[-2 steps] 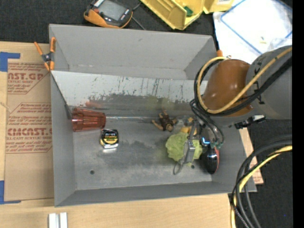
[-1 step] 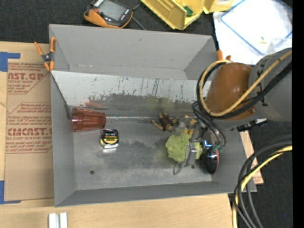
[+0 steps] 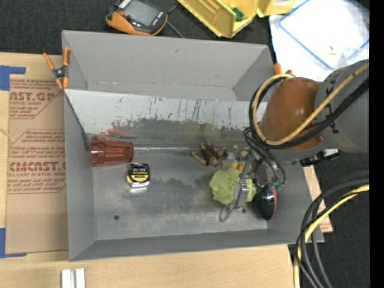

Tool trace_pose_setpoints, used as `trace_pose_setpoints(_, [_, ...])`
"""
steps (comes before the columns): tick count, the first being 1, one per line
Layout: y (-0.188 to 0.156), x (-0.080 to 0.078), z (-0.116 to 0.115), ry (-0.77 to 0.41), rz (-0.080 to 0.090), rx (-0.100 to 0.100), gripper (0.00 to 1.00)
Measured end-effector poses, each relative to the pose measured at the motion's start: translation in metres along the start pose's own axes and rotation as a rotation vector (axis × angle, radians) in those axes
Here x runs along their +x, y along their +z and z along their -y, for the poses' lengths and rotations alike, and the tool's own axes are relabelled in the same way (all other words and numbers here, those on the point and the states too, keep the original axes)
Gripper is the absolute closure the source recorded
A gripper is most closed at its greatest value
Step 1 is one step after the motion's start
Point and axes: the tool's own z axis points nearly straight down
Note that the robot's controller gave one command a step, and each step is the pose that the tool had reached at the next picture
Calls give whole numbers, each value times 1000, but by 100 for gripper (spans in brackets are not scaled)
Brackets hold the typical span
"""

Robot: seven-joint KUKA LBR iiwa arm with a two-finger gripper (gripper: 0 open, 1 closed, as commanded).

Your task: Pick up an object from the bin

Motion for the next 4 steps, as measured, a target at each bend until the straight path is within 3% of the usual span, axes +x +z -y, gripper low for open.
trace_pose_setpoints(1, [-119, 12, -4, 13, -5, 1, 0])
trace_pose_setpoints(2, [-181, 10, -3, 9, 2, 1, 0])
trace_pose_setpoints(3, [-91, -9, -23, -172, -6, -1, 0])
trace_pose_setpoints(4, [-99, -6, -27, -137, 0, 0, 0])
